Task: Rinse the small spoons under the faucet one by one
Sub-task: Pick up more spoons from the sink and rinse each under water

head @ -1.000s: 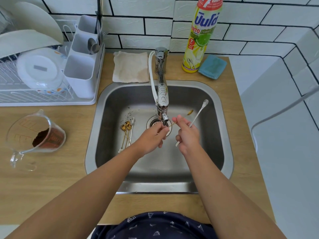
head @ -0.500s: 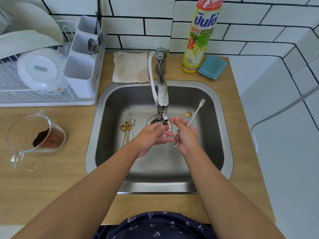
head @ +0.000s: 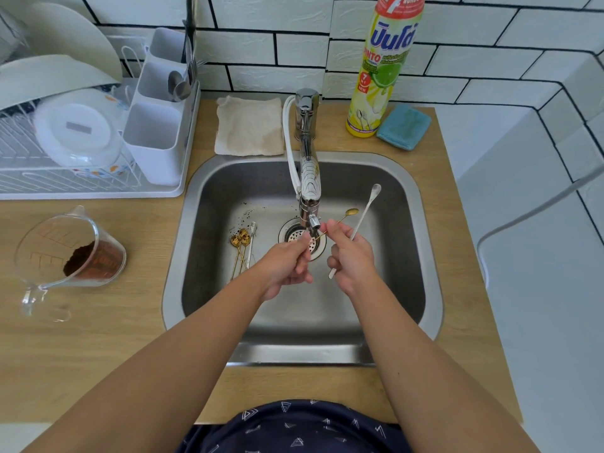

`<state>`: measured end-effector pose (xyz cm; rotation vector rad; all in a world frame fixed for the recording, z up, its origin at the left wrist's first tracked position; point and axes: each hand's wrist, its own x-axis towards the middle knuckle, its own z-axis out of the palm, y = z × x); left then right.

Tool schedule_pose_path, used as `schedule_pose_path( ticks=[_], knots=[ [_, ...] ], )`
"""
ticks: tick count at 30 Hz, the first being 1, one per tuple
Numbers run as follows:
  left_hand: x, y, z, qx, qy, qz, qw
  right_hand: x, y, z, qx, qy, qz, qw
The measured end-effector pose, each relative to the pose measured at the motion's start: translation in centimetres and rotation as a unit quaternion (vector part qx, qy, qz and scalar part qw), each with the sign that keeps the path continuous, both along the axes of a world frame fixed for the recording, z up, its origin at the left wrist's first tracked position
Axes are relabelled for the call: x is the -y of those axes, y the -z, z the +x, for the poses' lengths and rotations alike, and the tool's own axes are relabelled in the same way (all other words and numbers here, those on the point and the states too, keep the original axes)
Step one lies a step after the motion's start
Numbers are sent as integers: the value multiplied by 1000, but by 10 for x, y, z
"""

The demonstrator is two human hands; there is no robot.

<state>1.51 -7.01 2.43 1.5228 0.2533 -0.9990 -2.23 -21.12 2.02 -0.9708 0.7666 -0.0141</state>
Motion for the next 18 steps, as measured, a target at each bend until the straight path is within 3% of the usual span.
schedule_pose_path(
  ticks=[3,7,9,14,18],
  knots=[
    [0,-2,2,-9,-50,21,998,3,-1,-1,4,-27,0,1000],
    [-4,1,-3,132,56,15,990,4,-1,1,-23,5,-30,999],
    [-5,1,-4,157,59,1,986,2,-1,2,-28,19,-26,999],
    [-6,-2,0,127,4,38,991,-4,0,1,-31,-10,-23,999],
    [-8,-3,0,120,59,-6,991,-4,0,2,-31,16,-24,999]
  ],
)
